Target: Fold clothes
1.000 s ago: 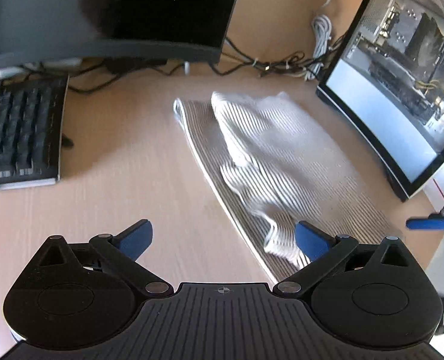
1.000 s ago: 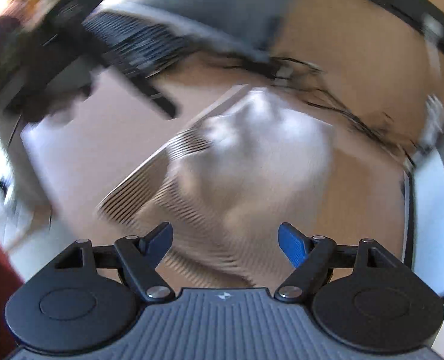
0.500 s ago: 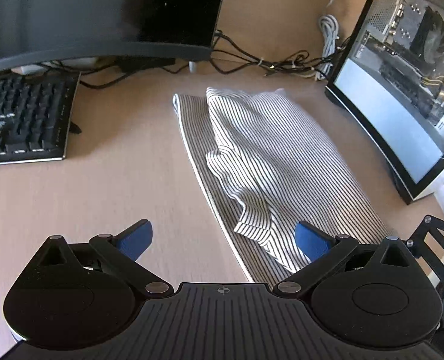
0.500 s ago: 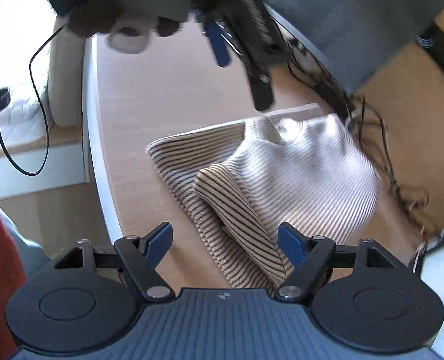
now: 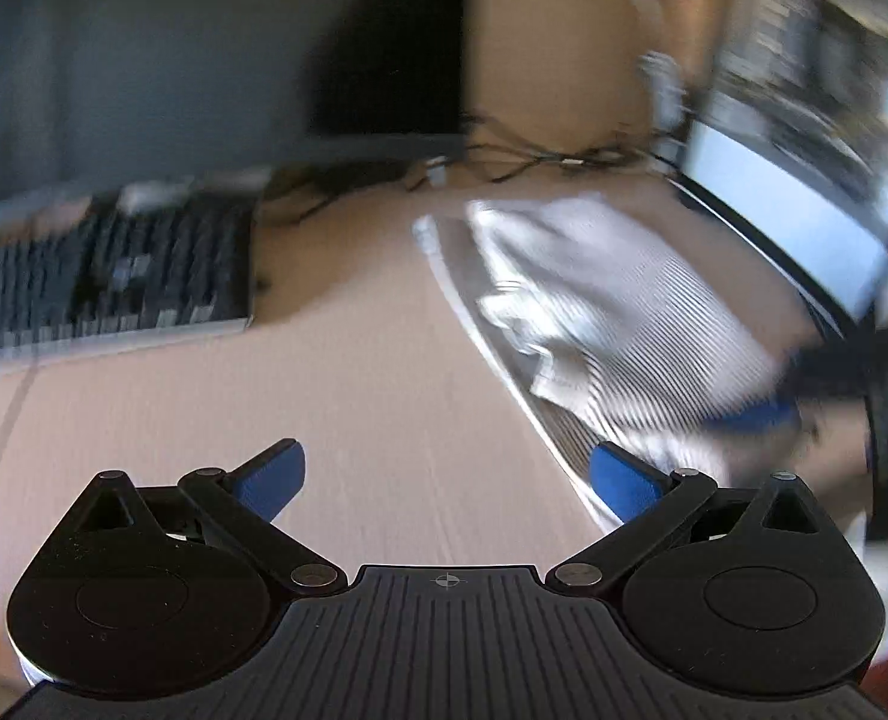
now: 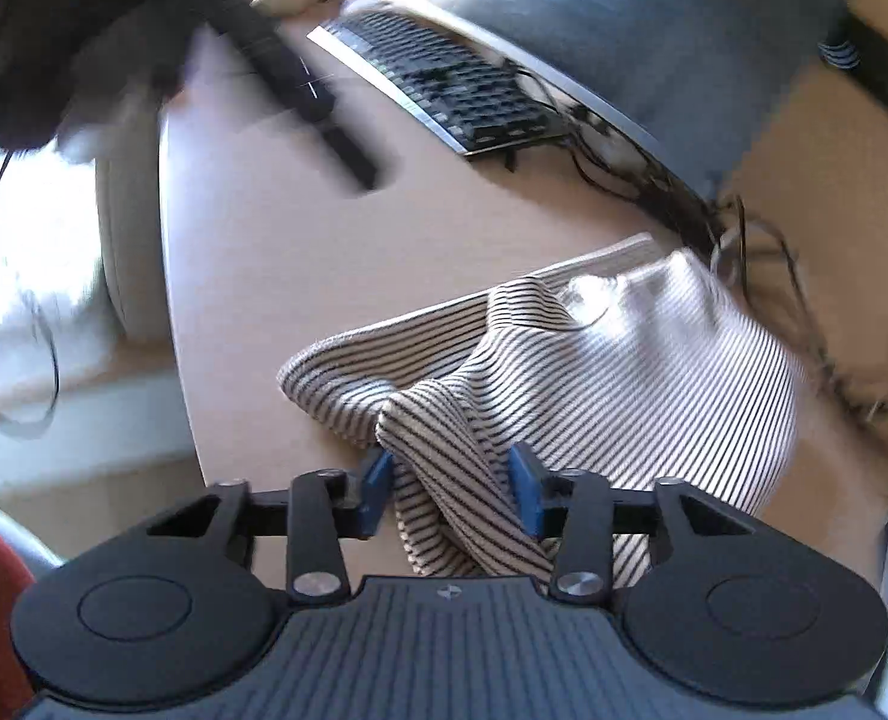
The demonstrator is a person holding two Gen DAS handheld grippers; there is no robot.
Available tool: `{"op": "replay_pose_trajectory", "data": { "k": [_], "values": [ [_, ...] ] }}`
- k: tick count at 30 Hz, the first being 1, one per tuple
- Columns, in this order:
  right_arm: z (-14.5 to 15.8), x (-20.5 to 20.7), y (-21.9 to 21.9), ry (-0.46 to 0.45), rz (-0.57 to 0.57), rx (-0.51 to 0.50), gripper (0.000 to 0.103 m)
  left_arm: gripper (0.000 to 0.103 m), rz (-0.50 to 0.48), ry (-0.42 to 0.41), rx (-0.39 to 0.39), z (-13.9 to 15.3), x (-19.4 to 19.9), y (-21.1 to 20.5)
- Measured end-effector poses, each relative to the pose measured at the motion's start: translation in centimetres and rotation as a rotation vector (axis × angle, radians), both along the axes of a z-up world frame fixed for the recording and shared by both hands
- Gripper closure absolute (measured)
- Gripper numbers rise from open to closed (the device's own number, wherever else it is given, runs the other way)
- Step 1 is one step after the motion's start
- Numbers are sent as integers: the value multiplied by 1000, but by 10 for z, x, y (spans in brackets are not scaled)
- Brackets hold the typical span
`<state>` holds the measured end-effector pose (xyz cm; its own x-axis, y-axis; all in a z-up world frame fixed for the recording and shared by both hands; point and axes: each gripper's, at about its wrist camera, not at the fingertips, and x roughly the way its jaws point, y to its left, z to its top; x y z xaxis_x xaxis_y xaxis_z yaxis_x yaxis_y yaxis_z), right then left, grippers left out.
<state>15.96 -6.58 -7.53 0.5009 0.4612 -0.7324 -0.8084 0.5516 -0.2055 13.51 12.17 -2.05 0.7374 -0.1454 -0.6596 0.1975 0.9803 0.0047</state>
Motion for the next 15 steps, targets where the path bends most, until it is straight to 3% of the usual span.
{"op": "replay_pose_trajectory", "data": {
  "k": [4, 7, 13, 15],
  "values": [
    [20, 39, -29, 276, -193, 209, 78, 0, -294, -123, 256, -5, -15, -44],
    [27, 53, -42, 378, -256, 289, 79, 0, -484, -166, 380, -19, -4, -73],
    [30, 48, -37, 363, -239, 254, 79, 0, -740, -263, 466, -39, 34, -107],
    [31, 56, -36, 372, -241, 239, 75, 0, -814, -301, 479, -45, 41, -113]
  ]
}}
